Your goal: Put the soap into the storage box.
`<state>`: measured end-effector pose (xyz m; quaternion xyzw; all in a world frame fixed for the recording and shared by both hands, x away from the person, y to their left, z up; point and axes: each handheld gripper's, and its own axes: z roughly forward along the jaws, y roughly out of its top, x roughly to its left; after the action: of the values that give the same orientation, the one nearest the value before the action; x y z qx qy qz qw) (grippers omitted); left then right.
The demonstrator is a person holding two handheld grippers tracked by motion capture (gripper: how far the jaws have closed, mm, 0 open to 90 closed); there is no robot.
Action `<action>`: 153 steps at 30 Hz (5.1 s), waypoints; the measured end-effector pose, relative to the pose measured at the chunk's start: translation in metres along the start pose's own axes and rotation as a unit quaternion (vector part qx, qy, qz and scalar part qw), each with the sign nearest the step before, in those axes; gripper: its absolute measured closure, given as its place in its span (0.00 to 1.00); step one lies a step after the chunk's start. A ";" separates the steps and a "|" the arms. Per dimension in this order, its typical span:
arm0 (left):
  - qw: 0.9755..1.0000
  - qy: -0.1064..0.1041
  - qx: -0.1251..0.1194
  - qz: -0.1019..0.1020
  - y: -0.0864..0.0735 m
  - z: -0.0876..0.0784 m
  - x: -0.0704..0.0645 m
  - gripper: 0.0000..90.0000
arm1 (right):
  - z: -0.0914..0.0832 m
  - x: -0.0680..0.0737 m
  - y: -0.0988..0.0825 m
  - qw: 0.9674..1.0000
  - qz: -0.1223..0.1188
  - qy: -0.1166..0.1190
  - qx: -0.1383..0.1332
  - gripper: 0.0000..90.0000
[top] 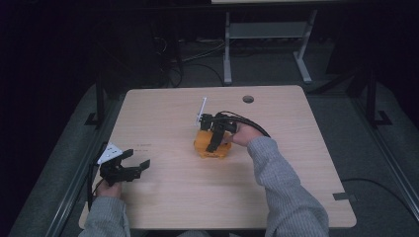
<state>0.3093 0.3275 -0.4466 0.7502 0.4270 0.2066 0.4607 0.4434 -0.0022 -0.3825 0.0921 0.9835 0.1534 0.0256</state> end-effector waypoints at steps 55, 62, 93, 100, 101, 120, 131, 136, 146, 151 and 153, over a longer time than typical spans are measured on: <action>1.000 0.000 0.007 0.002 -0.001 0.003 -0.003 0.15 | -0.043 0.009 -0.060 0.994 0.071 -0.022 -0.078 0.20; 1.000 0.000 0.007 0.001 -0.001 0.002 -0.003 0.15 | -0.045 0.011 -0.071 0.993 0.082 -0.021 -0.080 0.20; 1.000 0.001 0.011 0.005 -0.002 0.004 -0.004 0.15 | -0.047 0.021 -0.119 0.988 0.124 -0.021 -0.087 0.19; 1.000 0.001 0.011 0.006 -0.002 0.004 -0.004 0.15 | -0.045 0.023 -0.129 0.987 0.135 -0.020 -0.087 0.19; 1.000 0.002 0.013 0.007 -0.002 0.004 -0.004 0.15 | -0.044 0.024 -0.131 0.987 0.135 -0.020 -0.087 0.19; 1.000 0.000 0.017 0.006 -0.002 0.005 -0.005 0.15 | -0.042 0.031 -0.160 0.983 0.161 -0.019 -0.087 0.20; 1.000 0.001 0.018 0.007 -0.002 0.005 -0.006 0.15 | -0.036 0.037 -0.179 0.979 0.181 -0.018 -0.090 0.20; 1.000 0.000 0.017 0.007 -0.003 0.006 -0.006 0.15 | -0.035 0.040 -0.188 0.977 0.190 -0.020 -0.094 0.20; 1.000 0.000 0.015 0.007 -0.003 0.007 -0.007 0.15 | -0.033 0.047 -0.207 0.972 0.213 -0.014 -0.101 0.20; 1.000 0.000 0.016 0.009 -0.003 0.007 -0.007 0.15 | -0.030 0.051 -0.219 0.969 0.223 -0.014 -0.106 0.20; 1.000 0.000 0.016 0.009 -0.003 0.007 -0.008 0.15 | -0.028 0.053 -0.224 0.967 0.228 -0.016 -0.109 0.20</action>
<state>0.3087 0.3181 -0.4521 0.7612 0.4240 0.2039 0.4464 0.3501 -0.2106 -0.4254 0.3126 0.9134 0.2603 0.0151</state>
